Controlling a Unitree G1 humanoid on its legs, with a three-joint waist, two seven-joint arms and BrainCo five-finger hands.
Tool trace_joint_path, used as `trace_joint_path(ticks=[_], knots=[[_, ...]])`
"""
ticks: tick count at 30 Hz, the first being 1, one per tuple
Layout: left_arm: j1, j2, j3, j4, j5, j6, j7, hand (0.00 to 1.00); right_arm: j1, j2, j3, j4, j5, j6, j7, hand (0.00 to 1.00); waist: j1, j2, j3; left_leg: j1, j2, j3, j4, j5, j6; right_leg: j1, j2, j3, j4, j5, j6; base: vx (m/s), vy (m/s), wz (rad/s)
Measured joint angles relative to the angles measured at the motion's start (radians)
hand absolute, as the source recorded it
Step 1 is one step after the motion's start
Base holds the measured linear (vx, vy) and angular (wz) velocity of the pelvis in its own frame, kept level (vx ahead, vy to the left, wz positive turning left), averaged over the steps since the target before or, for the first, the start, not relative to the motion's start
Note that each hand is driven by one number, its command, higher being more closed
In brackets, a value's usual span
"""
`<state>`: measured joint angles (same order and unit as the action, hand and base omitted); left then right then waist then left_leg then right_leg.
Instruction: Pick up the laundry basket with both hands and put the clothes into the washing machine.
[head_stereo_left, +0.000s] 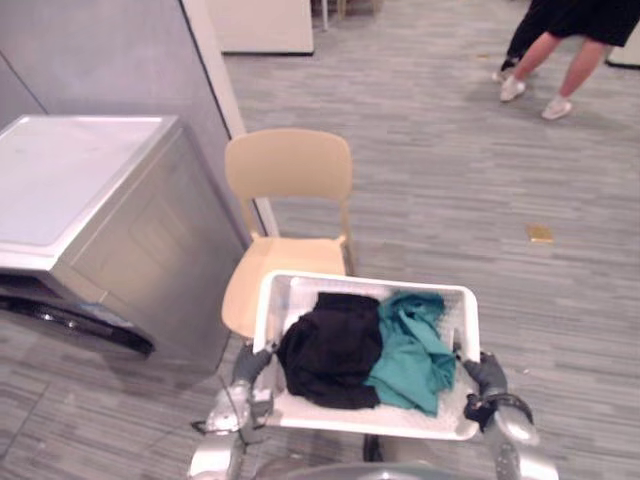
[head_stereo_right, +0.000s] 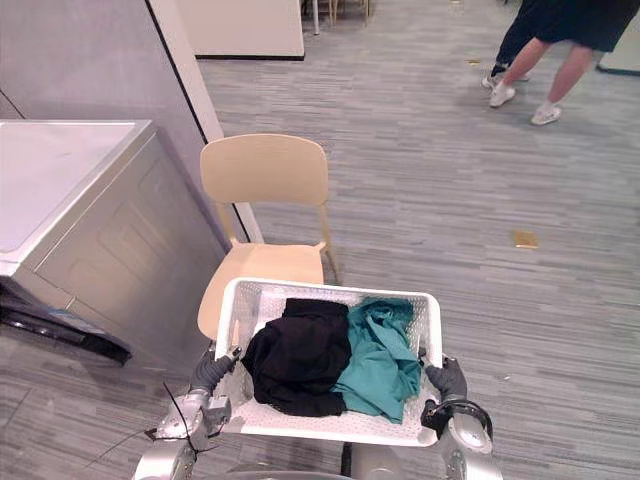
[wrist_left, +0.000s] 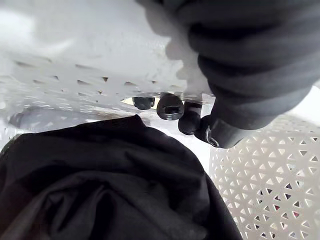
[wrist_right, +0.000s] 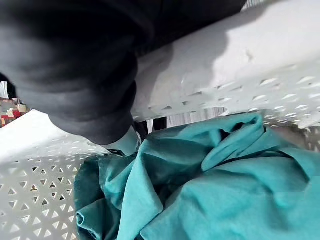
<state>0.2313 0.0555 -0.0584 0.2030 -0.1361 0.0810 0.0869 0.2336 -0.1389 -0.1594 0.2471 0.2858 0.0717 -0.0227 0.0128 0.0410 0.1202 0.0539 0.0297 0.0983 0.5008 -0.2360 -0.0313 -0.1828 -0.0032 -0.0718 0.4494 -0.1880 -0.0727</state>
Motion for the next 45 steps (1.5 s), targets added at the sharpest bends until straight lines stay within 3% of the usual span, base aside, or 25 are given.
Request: trace_joint_path(ticks=[1, 2, 4, 6, 8, 11, 13, 14, 16, 17, 18, 21, 23, 29, 34, 39, 45], knots=[[0.002, -0.002, 0.0, -0.002, 0.0, 0.0, -0.002, 1.0, 0.006, -0.001, -0.001, -0.005, 0.001, 0.0, 0.0, 1.0, -0.002, 0.005, 0.0, -0.011, 0.006, 0.0, 0.033, 0.012, -0.018, 0.015, 0.0, -0.006, -0.009, -0.003, -0.005, 0.29, -0.062, 0.27], [0.003, -0.005, -0.001, -0.004, 0.0, 0.001, -0.009, 1.0, 0.022, -0.006, -0.001, -0.025, 0.009, 0.0, -0.001, 1.0, -0.005, 0.015, 0.004, -0.049, 0.019, 0.003, 0.133, 0.042, -0.058, 0.048, 0.0, -0.015, -0.031, -0.007, -0.008, 0.2, -0.019, 0.2], [0.009, -0.005, 0.0, -0.01, 0.0, 0.0, -0.021, 1.0, 0.04, -0.007, 0.0, -0.044, 0.02, -0.001, -0.002, 1.0, 0.002, 0.013, 0.006, -0.121, 0.071, 0.047, 0.293, 0.034, -0.058, 0.086, -0.009, -0.021, -0.061, -0.01, -0.012, 0.15, 0.003, 0.18], [0.014, -0.007, -0.002, -0.01, 0.0, 0.001, -0.021, 1.0, 0.05, -0.009, -0.002, -0.044, 0.02, -0.001, -0.003, 1.0, 0.0, -0.007, 0.014, -0.154, 0.142, 0.102, 0.308, 0.02, -0.035, 0.11, -0.034, -0.037, -0.077, -0.01, -0.012, 0.06, 0.008, 0.17], [0.013, -0.014, -0.013, -0.009, 0.0, 0.0, -0.021, 1.0, 0.052, -0.011, -0.019, -0.042, 0.02, -0.001, -0.002, 1.0, -0.001, -0.01, 0.012, -0.168, 0.204, 0.102, 0.178, 0.025, -0.028, 0.109, -0.073, -0.039, -0.088, -0.019, 0.005, 0.02, 0.097, 0.18], [0.012, -0.013, -0.03, 0.005, 0.0, 0.0, -0.021, 1.0, 0.037, -0.019, -0.031, -0.005, 0.021, -0.004, 0.001, 1.0, -0.019, -0.019, 0.009, -0.181, 0.236, 0.035, -0.04, 0.03, -0.036, 0.085, -0.12, -0.039, -0.088, -0.02, 0.05, 0.01, 0.194, 0.23], [0.005, -0.011, -0.041, 0.036, 0.0, 0.0, -0.017, 1.0, 0.015, -0.029, -0.032, 0.051, 0.021, -0.004, 0.001, 1.0, -0.033, -0.015, 0.006, -0.175, 0.241, -0.021, -0.184, 0.058, -0.081, 0.067, -0.138, -0.038, -0.087, -0.017, 0.087, 0.03, 0.305, 0.15], [0.002, -0.012, -0.052, 0.068, 0.0, 0.0, -0.012, 1.0, 0.004, -0.039, -0.032, 0.093, 0.021, -0.003, 0.001, 1.0, -0.036, -0.001, -0.002, -0.155, 0.246, -0.04, -0.263, 0.092, -0.138, 0.061, -0.14, -0.032, -0.089, -0.015, 0.111, 0.06, 0.406, -0.16], [0.003, -0.021, -0.062, 0.112, 0.0, 0.0, -0.005, 1.0, 0.003, -0.057, -0.032, 0.132, 0.02, 0.005, 0.003, 1.0, -0.034, 0.038, -0.025, -0.125, 0.24, -0.043, -0.343, 0.198, -0.15, 0.054, -0.124, -0.011, -0.087, -0.015, 0.159, 0.08, 0.473, -0.3], [-0.012, -0.001, -0.064, 0.139, 0.0, 0.001, 0.003, 1.0, -0.015, -0.039, -0.031, 0.173, 0.015, 0.008, 0.003, 1.0, -0.038, 0.006, -0.032, -0.108, 0.208, -0.039, -0.34, 0.17, -0.194, 0.053, -0.155, 0.021, -0.083, -0.015, 0.194, 0.09, 0.461, -0.34], [-0.023, 0.036, -0.067, 0.142, -0.003, -0.001, 0.002, 1.0, -0.017, -0.01, -0.03, 0.173, 0.015, 0.017, 0.005, 1.0, -0.033, -0.039, -0.034, -0.121, 0.16, -0.018, -0.302, 0.165, -0.179, 0.062, -0.196, 0.054, -0.121, 0.01, 0.229, 0.08, 0.428, -0.33], [-0.043, 0.071, -0.067, 0.134, -0.01, -0.003, 0.0, 1.0, -0.034, 0.017, -0.03, 0.174, 0.015, 0.02, 0.001, 1.0, -0.032, -0.072, -0.041, -0.154, 0.109, 0.017, -0.237, 0.132, -0.124, 0.099, -0.248, 0.101, -0.255, 0.101, 0.268, 0.01, 0.365, -0.28], [-0.066, 0.08, -0.063, 0.097, -0.011, -0.005, 0.003, 1.0, -0.082, 0.015, -0.031, 0.174, 0.017, 0.019, -0.004, 1.0, -0.035, -0.06, -0.034, -0.189, 0.08, 0.046, -0.198, 0.101, -0.095, 0.102, -0.279, 0.121, -0.34, 0.185, 0.274, -0.05, 0.281, -0.25], [-0.137, 0.107, -0.053, 0.08, -0.043, -0.008, 0.031, 1.0, -0.21, 0.009, -0.024, 0.222, 0.024, 0.016, -0.009, 1.0, -0.035, -0.06, -0.031, -0.338, 0.076, 0.039, -0.105, 0.062, -0.083, 0.039, -0.283, 0.125, -0.407, 0.218, 0.291, -0.1, 0.076, 0.03], [-0.248, 0.114, -0.044, 0.099, -0.085, -0.01, 0.076, 1.0, -0.39, -0.069, 0.025, 0.296, 0.06, 0.015, -0.022, 1.0, -0.027, -0.05, 0.053, -0.438, 0.111, -0.012, -0.104, 0.066, -0.077, -0.039, -0.233, 0.102, -0.415, 0.251, 0.289, -0.13, -0.071, 0.09], [-0.529, 0.151, -0.033, 0.286, -0.147, -0.015, 0.103, 1.0, -0.685, -0.157, 0.109, 0.454, 0.108, 0.018, -0.063, 1.0, -0.026, -0.053, 0.159, -0.514, 0.115, -0.015, -0.142, 0.112, -0.057, -0.128, -0.222, 0.103, -0.42, 0.301, 0.279, -0.13, -0.036, 0.03], [-0.864, 0.237, -0.021, 0.455, -0.198, -0.028, 0.116, 1.0, -1.022, -0.204, 0.156, 0.615, 0.177, 0.017, -0.11, 1.0, -0.014, -0.059, 0.269, -0.573, 0.127, -0.012, -0.153, 0.176, -0.075, -0.173, -0.21, 0.105, -0.468, 0.373, 0.267, -0.11, -0.026, -0.03]])
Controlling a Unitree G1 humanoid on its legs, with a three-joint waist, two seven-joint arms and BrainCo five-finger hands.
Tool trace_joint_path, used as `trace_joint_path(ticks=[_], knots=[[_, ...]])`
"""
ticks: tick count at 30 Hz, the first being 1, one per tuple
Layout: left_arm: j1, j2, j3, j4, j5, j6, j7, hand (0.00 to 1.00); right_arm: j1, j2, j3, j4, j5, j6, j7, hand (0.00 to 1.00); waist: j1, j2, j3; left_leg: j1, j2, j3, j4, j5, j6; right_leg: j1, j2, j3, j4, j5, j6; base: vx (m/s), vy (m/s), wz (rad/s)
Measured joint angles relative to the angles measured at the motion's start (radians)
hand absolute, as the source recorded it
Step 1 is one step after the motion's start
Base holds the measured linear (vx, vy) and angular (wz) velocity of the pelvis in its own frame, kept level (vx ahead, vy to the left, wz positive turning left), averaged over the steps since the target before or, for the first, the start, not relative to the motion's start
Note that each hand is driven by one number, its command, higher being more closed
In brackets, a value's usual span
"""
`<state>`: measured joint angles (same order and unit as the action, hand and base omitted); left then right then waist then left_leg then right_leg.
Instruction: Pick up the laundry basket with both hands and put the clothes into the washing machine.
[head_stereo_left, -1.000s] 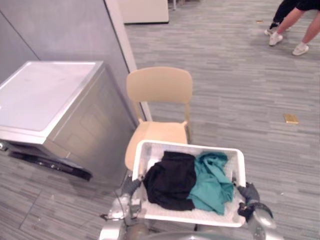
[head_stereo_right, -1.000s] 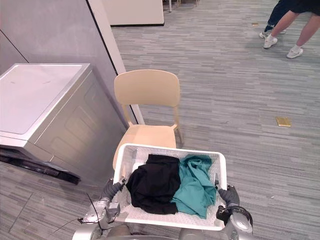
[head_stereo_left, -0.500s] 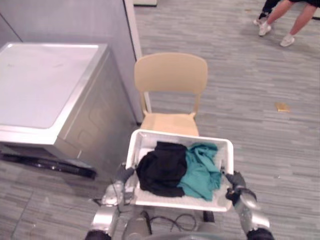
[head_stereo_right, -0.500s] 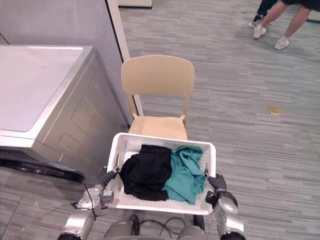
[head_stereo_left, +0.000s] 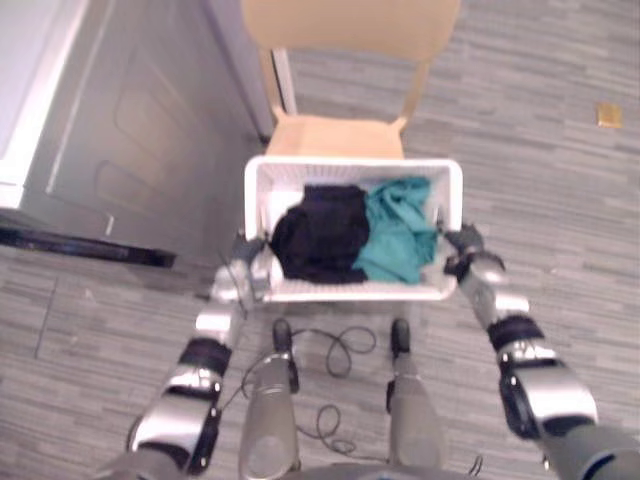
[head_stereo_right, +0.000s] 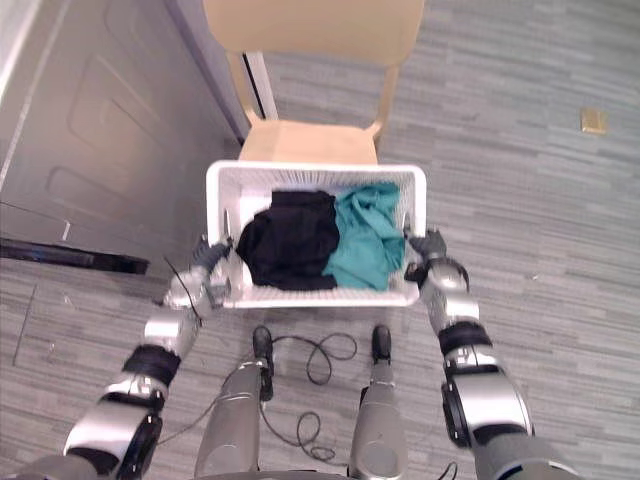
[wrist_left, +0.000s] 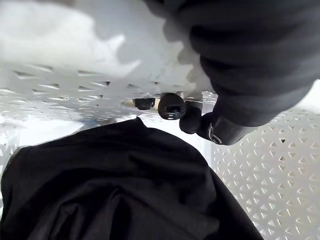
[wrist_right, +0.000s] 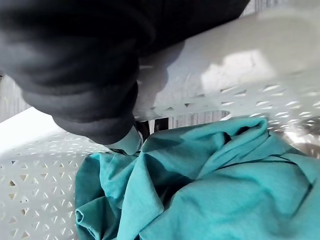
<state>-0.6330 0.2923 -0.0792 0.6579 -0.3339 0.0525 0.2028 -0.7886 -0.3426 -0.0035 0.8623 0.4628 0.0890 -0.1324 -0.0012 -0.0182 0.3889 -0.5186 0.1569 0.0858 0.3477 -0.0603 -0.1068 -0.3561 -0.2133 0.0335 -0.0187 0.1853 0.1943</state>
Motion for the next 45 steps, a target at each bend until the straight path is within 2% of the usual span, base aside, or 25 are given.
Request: trace_joint_path(ticks=[3, 4, 5, 13, 21, 27, 28, 32, 34, 35, 36, 37, 39, 41, 45], knots=[[-0.126, 0.03, 0.003, 0.047, -0.015, -0.01, 0.002, 1.0, -0.119, -0.03, 0.011, 0.044, 0.023, -0.001, -0.002, 1.0, 0.017, -0.002, 0.025, -0.025, 0.003, -0.001, -0.014, 0.003, 0.005, -0.027, 0.006, 0.006, -0.021, 0.021, -0.001, -0.09, -0.04, -0.06], [-0.145, 0.036, 0.003, 0.055, -0.02, -0.012, 0.003, 1.0, -0.139, -0.033, 0.011, 0.052, 0.033, -0.003, -0.005, 1.0, 0.017, -0.003, 0.027, -0.03, 0.002, -0.002, -0.021, 0.011, 0.01, -0.033, 0.006, 0.003, -0.022, 0.022, -0.001, -0.04, -0.036, 0.06], [-0.158, 0.042, 0.003, 0.061, -0.027, -0.012, 0.003, 1.0, -0.157, -0.033, 0.012, 0.056, 0.039, -0.003, -0.008, 1.0, 0.015, -0.004, 0.032, -0.03, 0.003, -0.005, -0.027, 0.024, -0.001, -0.033, 0.007, 0.0, -0.022, 0.022, -0.001, -0.03, -0.038, 0.07], [-0.266, 0.047, 0.001, 0.143, -0.029, -0.009, 0.002, 1.0, -0.207, -0.058, 0.019, 0.062, 0.056, -0.01, -0.021, 1.0, 0.019, -0.005, 0.034, -0.08, 0.014, -0.013, -0.033, 0.025, -0.003, -0.073, 0.017, -0.009, -0.021, 0.022, -0.001, -0.03, -0.028, 0.05], [-0.444, 0.083, -0.037, 0.239, -0.014, 0.044, -0.005, 1.0, -0.258, -0.08, 0.019, 0.061, 0.084, -0.024, -0.042, 1.0, 0.044, -0.012, 0.045, -0.134, 0.055, 0.003, -0.052, 0.04, -0.015, -0.129, 0.046, -0.03, -0.016, 0.026, -0.006, -0.04, -0.036, -0.01], [-0.542, 0.096, -0.037, 0.257, -0.007, 0.07, -0.006, 1.0, -0.306, -0.112, 0.051, 0.053, 0.094, -0.046, -0.063, 1.0, 0.07, -0.018, 0.049, -0.187, 0.111, 0.022, -0.017, 0.042, -0.019, -0.165, 0.075, -0.035, -0.016, 0.031, -0.012, -0.04, -0.029, -0.09], [-0.557, 0.098, -0.037, 0.257, -0.007, 0.072, -0.006, 1.0, -0.317, -0.119, 0.055, 0.053, 0.105, -0.046, -0.063, 1.0, 0.072, -0.02, 0.056, -0.188, 0.117, 0.031, -0.017, 0.051, -0.033, -0.165, 0.077, -0.036, -0.016, 0.031, -0.012, 0.0, 0.0, 0.0], [-0.606, 0.105, -0.035, 0.257, 0.001, 0.089, -0.005, 1.0, -0.334, -0.139, 0.061, 0.026, 0.12, -0.049, -0.074, 1.0, 0.072, -0.02, 0.064, -0.217, 0.135, 0.047, 0.008, 0.056, -0.04, -0.175, 0.081, -0.048, -0.016, 0.031, -0.012, -0.02, -0.006, 0.01], [-0.618, 0.107, -0.034, 0.257, 0.005, 0.093, -0.005, 1.0, -0.339, -0.139, 0.062, 0.026, 0.125, -0.05, -0.082, 1.0, 0.072, -0.02, 0.065, -0.226, 0.142, 0.053, 0.021, 0.069, -0.061, -0.175, 0.083, -0.051, -0.016, 0.03, -0.012, -0.03, -0.01, 0.0], [-0.629, 0.107, -0.027, 0.257, 0.015, 0.095, -0.005, 1.0, -0.345, -0.141, 0.062, 0.025, 0.128, -0.053, -0.082, 0.0, 0.072, -0.021, 0.065, -0.229, 0.142, 0.054, 0.021, 0.069, -0.061, -0.177, 0.083, -0.055, -0.016, 0.03, -0.011, 0.0, 0.0, 0.0], [-0.635, 0.107, -0.026, 0.257, 0.019, 0.098, -0.005, 1.0, -0.348, -0.143, 0.063, 0.025, 0.13, -0.053, -0.082, 0.0, 0.072, -0.021, 0.065, -0.232, 0.143, 0.053, 0.023, 0.07, -0.061, -0.178, 0.083, -0.056, -0.016, 0.03, -0.011, 0.0, 0.0, 0.0], [-0.648, 0.111, -0.024, 0.257, 0.026, 0.1, -0.004, 0.0, -0.357, -0.144, 0.063, 0.024, 0.14, -0.053, -0.082, 0.0, 0.074, -0.02, 0.065, -0.242, 0.149, 0.054, 0.034, 0.072, -0.062, -0.182, 0.087, -0.058, -0.016, 0.03, -0.011, 0.0, 0.0, 0.0], [-0.663, 0.114, 0.014, 0.257, 0.028, 0.1, 0.004, 0.0, -0.369, -0.142, 0.068, 0.018, 0.171, -0.054, -0.072, 0.0, 0.075, -0.021, 0.066, -0.254, 0.158, 0.055, 0.048, 0.085, -0.08, -0.187, 0.091, -0.059, -0.016, 0.03, -0.011, -0.04, -0.019, -0.05], [-0.67, 0.115, 0.05, 0.257, 0.032, 0.1, 0.025, 0.0, -0.378, -0.141, 0.086, 0.017, 0.197, -0.053, -0.058, 0.0, 0.074, -0.021, 0.07, -0.254, 0.159, 0.055, 0.051, 0.091, -0.077, -0.187, 0.091, -0.058, -0.016, 0.03, -0.012, -0.03, -0.023, -0.05], [-0.726, 0.139, 0.093, 0.257, 0.032, 0.1, 0.073, 0.0, -0.395, -0.137, 0.096, 0.03, 0.227, -0.018, -0.037, 0.0, 0.083, -0.02, 0.096, -0.259, 0.17, 0.052, 0.08, 0.096, -0.079, -0.188, 0.101, -0.072, 0.001, 0.03, -0.012, -0.03, -0.018, -0.06]])
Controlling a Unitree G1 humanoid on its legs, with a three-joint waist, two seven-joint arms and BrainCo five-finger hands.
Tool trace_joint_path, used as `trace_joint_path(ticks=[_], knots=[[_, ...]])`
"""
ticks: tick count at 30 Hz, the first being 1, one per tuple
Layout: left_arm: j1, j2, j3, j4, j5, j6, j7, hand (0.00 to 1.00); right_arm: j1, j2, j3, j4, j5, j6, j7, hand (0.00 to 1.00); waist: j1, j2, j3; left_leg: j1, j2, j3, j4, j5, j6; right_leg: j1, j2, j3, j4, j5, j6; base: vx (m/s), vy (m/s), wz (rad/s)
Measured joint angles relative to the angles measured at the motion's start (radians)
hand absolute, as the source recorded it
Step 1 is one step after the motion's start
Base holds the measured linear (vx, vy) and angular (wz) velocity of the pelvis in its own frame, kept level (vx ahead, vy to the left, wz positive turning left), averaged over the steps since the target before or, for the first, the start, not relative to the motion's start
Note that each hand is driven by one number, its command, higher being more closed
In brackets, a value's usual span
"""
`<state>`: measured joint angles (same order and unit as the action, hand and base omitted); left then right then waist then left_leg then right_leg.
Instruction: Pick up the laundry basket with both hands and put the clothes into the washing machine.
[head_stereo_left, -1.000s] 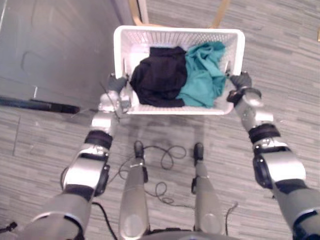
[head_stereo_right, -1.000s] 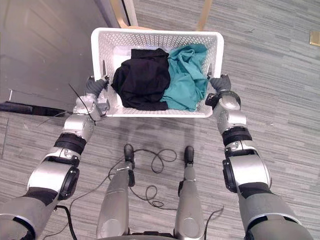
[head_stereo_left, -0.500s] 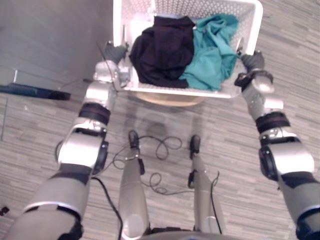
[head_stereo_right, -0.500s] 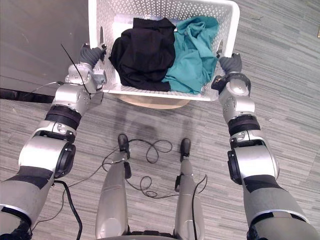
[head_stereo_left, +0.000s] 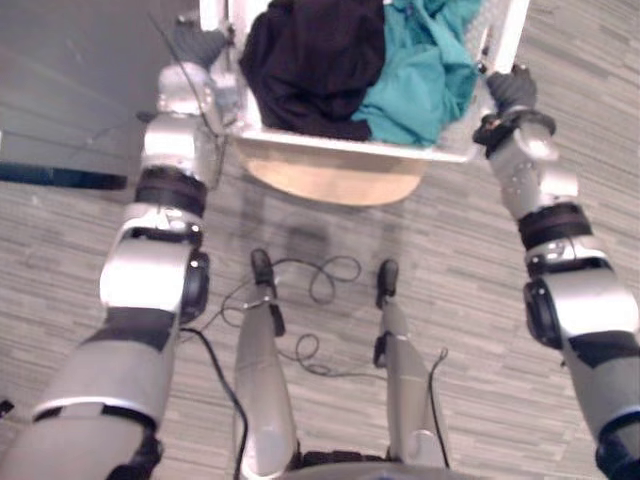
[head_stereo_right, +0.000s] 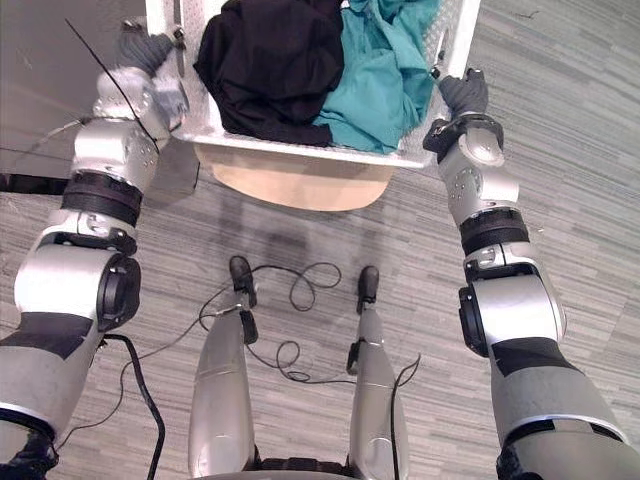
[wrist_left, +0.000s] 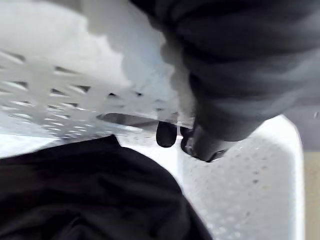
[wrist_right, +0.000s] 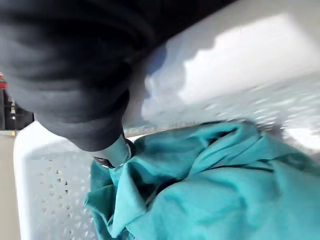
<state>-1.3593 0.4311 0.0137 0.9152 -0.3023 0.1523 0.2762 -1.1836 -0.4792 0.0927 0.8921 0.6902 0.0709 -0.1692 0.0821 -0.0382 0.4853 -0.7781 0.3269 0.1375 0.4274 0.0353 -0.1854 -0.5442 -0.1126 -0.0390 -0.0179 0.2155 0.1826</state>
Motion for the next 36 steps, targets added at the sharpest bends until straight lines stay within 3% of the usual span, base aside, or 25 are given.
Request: trace_joint_path(ticks=[3, 5, 13, 18, 23, 30, 33, 36], knots=[[-0.011, 0.015, 0.001, 0.0, 0.002, 0.002, 0.01, 0.0, -0.003, 0.0, 0.002, 0.003, 0.011, 0.019, 0.009, 0.0, 0.01, 0.0, 0.0, -0.001, 0.004, -0.004, 0.007, 0.0, 0.0, -0.001, 0.006, -0.017, 0.013, -0.001, -0.002, -0.01, -0.004, 0.01], [-0.018, 0.031, 0.003, 0.0, 0.004, 0.002, 0.014, 0.0, -0.006, -0.002, 0.004, 0.003, 0.008, 0.021, 0.022, 0.0, 0.011, 0.0, 0.0, 0.001, 0.003, -0.012, 0.009, 0.0, 0.0, -0.004, 0.006, -0.034, 0.036, -0.018, -0.025, -0.02, -0.015, 0.08], [-0.027, 0.108, 0.057, -0.009, 0.033, -0.011, 0.032, 0.0, -0.029, -0.013, 0.027, 0.012, -0.039, 0.041, 0.046, 0.0, 0.015, 0.0, 0.0, 0.021, 0.001, -0.017, 0.007, 0.002, 0.002, -0.006, 0.002, -0.046, 0.088, -0.044, -0.033, -0.02, -0.004, 0.03], [-0.027, 0.106, 0.059, -0.015, 0.05, -0.012, 0.028, 0.0, -0.035, -0.052, 0.043, 0.027, -0.089, 0.054, 0.061, 0.0, 0.006, 0.0, 0.0, 0.058, -0.016, 0.005, -0.039, 0.021, 0.02, 0.004, -0.014, -0.046, 0.101, -0.051, -0.03, -0.03, -0.008, 0.1], [0.009, 0.105, 0.058, -0.013, 0.079, -0.013, 0.027, 0.0, -0.033, -0.054, 0.043, 0.027, -0.113, 0.058, 0.064, 0.0, -0.016, 0.0, -0.001, 0.09, -0.017, 0.019, -0.075, 0.04, 0.015, 0.033, -0.014, -0.055, 0.08, -0.045, -0.029, -0.01, -0.015, 0.05], [0.042, 0.096, 0.059, -0.011, 0.079, -0.013, 0.029, 0.0, -0.009, -0.063, 0.029, 0.021, -0.121, 0.058, 0.063, 0.0, -0.019, 0.0, -0.001, 0.123, -0.012, 0.057, -0.097, 0.059, 0.014, 0.061, -0.007, -0.034, 0.021, -0.013, -0.031, 0.0, -0.035, -0.09], [0.074, 0.086, 0.059, -0.042, 0.079, -0.02, 0.033, 0.0, 0.062, -0.079, -0.002, -0.055, -0.121, 0.057, 0.06, 0.0, -0.018, 0.0, -0.001, 0.151, -0.01, 0.059, -0.097, 0.058, 0.014, 0.087, -0.008, -0.033, 0.017, -0.013, -0.031, 0.02, -0.026, -0.05], [0.198, 0.086, 0.057, -0.236, 0.079, -0.051, 0.044, 0.0, 0.216, -0.111, -0.088, -0.228, -0.12, 0.044, 0.055, 0.0, -0.016, 0.0, -0.001, 0.178, -0.009, 0.06, -0.096, 0.058, 0.015, 0.108, -0.012, -0.03, 0.022, -0.018, -0.026, 0.01, -0.012, -0.03]])
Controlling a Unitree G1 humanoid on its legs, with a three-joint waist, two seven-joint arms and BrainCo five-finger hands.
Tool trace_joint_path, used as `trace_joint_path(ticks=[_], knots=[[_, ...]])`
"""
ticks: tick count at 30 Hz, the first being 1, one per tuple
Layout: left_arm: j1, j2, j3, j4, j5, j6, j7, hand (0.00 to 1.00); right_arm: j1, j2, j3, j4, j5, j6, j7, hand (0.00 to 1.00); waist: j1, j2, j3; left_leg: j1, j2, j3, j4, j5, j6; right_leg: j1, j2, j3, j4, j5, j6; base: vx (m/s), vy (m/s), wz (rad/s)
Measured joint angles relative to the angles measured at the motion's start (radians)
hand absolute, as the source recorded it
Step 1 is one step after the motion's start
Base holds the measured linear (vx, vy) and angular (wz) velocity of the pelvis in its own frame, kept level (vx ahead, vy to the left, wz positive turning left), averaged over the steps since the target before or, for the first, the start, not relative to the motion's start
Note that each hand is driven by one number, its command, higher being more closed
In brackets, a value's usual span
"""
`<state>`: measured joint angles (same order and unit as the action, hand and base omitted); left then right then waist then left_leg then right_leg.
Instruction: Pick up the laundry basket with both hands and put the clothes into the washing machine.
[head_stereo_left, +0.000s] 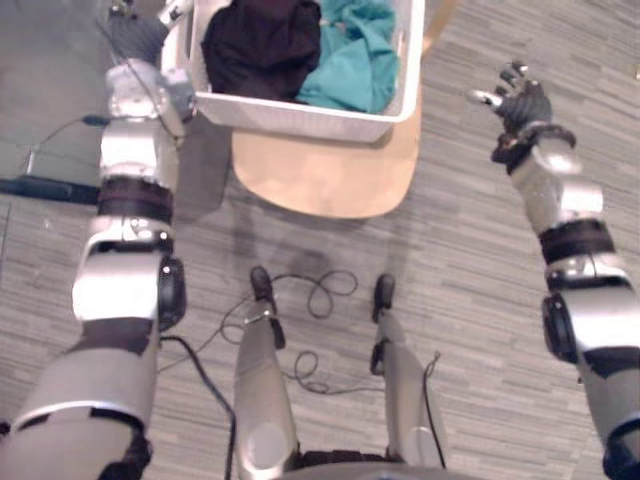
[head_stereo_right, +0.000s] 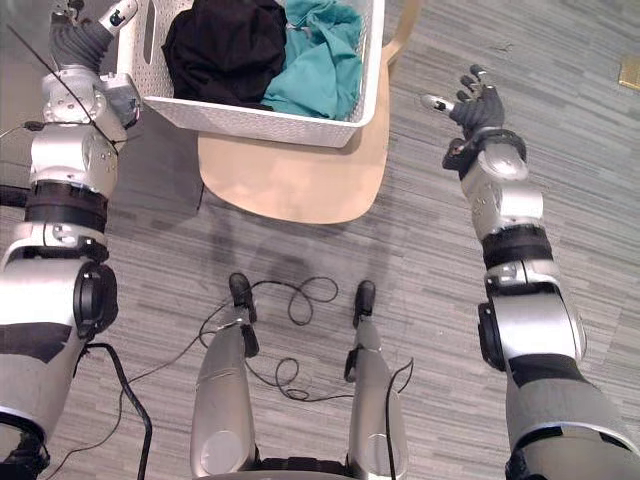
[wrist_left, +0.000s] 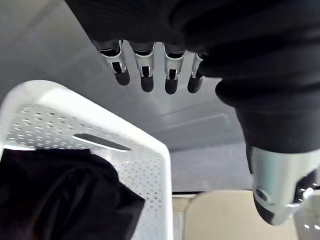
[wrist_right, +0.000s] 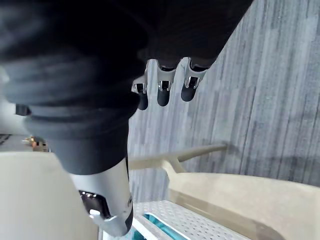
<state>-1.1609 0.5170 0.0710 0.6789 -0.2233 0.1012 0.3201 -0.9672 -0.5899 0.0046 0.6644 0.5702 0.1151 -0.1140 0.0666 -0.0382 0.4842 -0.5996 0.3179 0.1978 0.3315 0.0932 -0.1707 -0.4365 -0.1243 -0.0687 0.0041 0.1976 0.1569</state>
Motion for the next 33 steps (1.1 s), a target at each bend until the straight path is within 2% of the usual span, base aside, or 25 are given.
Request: trace_joint_path(ticks=[2, 5, 7, 8, 9, 11, 15, 17, 20, 24, 25, 27, 30, 33], knots=[[0.11, 0.0, 0.001, -0.131, 0.0, -0.012, 0.015, 0.0, 0.136, -0.004, -0.06, -0.118, 0.0, -0.009, -0.002, 0.0, 0.0, 0.0, 0.0, 0.032, -0.002, 0.0, 0.0, -0.003, 0.004, 0.026, -0.003, 0.0, 0.018, -0.016, 0.005, 0.02, -0.008, 0.05], [0.325, -0.004, 0.011, -0.322, 0.0, -0.047, 0.033, 0.0, 0.375, -0.002, -0.17, -0.28, -0.002, -0.026, -0.016, 0.0, 0.0, 0.002, -0.002, 0.109, -0.019, 0.002, -0.002, -0.012, 0.014, 0.068, -0.019, -0.002, 0.102, -0.088, 0.006, 0.03, -0.012, 0.16], [0.466, -0.03, 0.032, -0.41, 0.0, -0.071, 0.032, 0.0, 0.504, 0.014, -0.246, -0.35, -0.021, -0.038, -0.017, 0.0, 0.0, 0.016, -0.03, 0.142, -0.026, 0.004, -0.016, -0.038, 0.002, 0.081, -0.024, -0.006, 0.137, -0.117, 0.009, 0.01, -0.007, 0.19], [0.567, -0.074, 0.048, -0.448, 0.0, -0.078, 0.03, 0.0, 0.587, 0.056, -0.295, -0.372, -0.034, -0.051, -0.016, 0.0, -0.003, 0.024, -0.082, 0.148, -0.039, 0.002, -0.037, -0.049, 0.003, 0.079, -0.034, -0.012, 0.14, -0.127, 0.01, 0.05, 0.036, 0.15], [0.686, -0.128, 0.061, -0.492, 0.0, -0.083, 0.028, 0.0, 0.67, 0.11, -0.334, -0.383, -0.044, -0.061, -0.014, 0.0, -0.003, 0.028, -0.125, 0.181, -0.058, 0.003, -0.073, -0.074, 0.024, 0.09, -0.045, -0.01, 0.139, -0.134, 0.014, 0.07, 0.047, 0.14], [0.849, -0.201, 0.067, -0.516, 0.0, -0.088, 0.007, 0.0, 0.783, 0.179, -0.357, -0.369, -0.077, -0.062, -0.009, 0.0, -0.003, 0.036, -0.178, 0.234, -0.087, -0.002, -0.128, -0.083, 0.037, 0.123, -0.061, -0.011, 0.125, -0.138, 0.018, 0.08, 0.049, 0.1], [1.073, -0.323, 0.108, -0.499, 0.0, -0.087, -0.044, 0.0, 0.942, 0.301, -0.387, -0.318, -0.169, -0.042, 0.034, 0.0, -0.01, 0.05, -0.252, 0.316, -0.121, -0.008, -0.195, -0.083, 0.038, 0.19, -0.082, -0.01, 0.086, -0.138, 0.02, 0.08, 0.044, 0.05], [1.176, -0.392, 0.137, -0.425, 0.001, -0.085, -0.076, 0.0, 1.028, 0.387, -0.401, -0.281, -0.221, -0.023, 0.057, 0.0, -0.021, 0.053, -0.289, 0.368, -0.128, -0.007, -0.203, -0.083, 0.038, 0.243, -0.088, -0.007, 0.069, -0.139, 0.022, 0.09, 0.039, -0.04], [1.255, -0.473, 0.174, -0.257, 0.003, -0.073, -0.085, 0.0, 1.117, 0.486, -0.401, -0.252, -0.241, -0.018, 0.071, 0.0, -0.028, 0.052, -0.33, 0.433, -0.129, 0.0, -0.216, -0.088, 0.035, 0.3, -0.087, -0.003, 0.059, -0.145, 0.027, 0.05, 0.015, -0.09], [1.298, -0.55, 0.232, 0.008, 0.014, -0.06, -0.1, 0.0, 1.164, 0.549, -0.401, -0.151, -0.263, -0.022, 0.061, 0.0, -0.03, 0.056, -0.385, 0.511, -0.128, 0.027, -0.24, -0.113, 0.034, 0.353, -0.084, 0.017, 0.044, -0.16, 0.032, 0.0, 0.015, -0.16], [1.303, -0.557, 0.242, 0.054, 0.014, -0.059, -0.1, 0.0, 1.163, 0.553, -0.402, -0.113, -0.262, -0.027, 0.056, 0.0, -0.032, 0.057, -0.399, 0.521, -0.129, 0.028, -0.249, -0.117, 0.037, 0.355, -0.084, 0.019, 0.039, -0.161, 0.032, -0.03, 0.014, -0.14], [1.299, -0.554, 0.26, 0.199, 0.009, -0.046, -0.099, 0.0, 1.139, 0.577, -0.461, 0.084, -0.237, -0.032, 0.044, 0.0, -0.043, 0.056, -0.429, 0.55, -0.134, 0.025, -0.283, -0.12, 0.034, 0.38, -0.084, 0.015, 0.02, -0.162, 0.032, -0.01, 0.006, 0.03], [1.291, -0.541, 0.277, 0.296, 0.007, -0.04, -0.101, 0.0, 1.103, 0.579, -0.526, 0.297, -0.227, -0.028, 0.022, 0.0, -0.051, 0.06, -0.437, 0.584, -0.148, 0.023, -0.323, -0.119, 0.033, 0.399, -0.085, 0.037, -0.009, -0.162, 0.032, -0.01, 0.017, -0.12], [1.285, -0.528, 0.285, 0.336, 0.039, -0.029, -0.109, 0.0, 1.11, 0.57, -0.563, 0.377, -0.243, -0.013, 0.022, 0.0, -0.057, 0.065, -0.443, 0.611, -0.157, 0.027, -0.334, -0.119, 0.033, 0.41, -0.087, 0.058, -0.014, -0.161, 0.031, 0.02, 0.026, -0.18]])
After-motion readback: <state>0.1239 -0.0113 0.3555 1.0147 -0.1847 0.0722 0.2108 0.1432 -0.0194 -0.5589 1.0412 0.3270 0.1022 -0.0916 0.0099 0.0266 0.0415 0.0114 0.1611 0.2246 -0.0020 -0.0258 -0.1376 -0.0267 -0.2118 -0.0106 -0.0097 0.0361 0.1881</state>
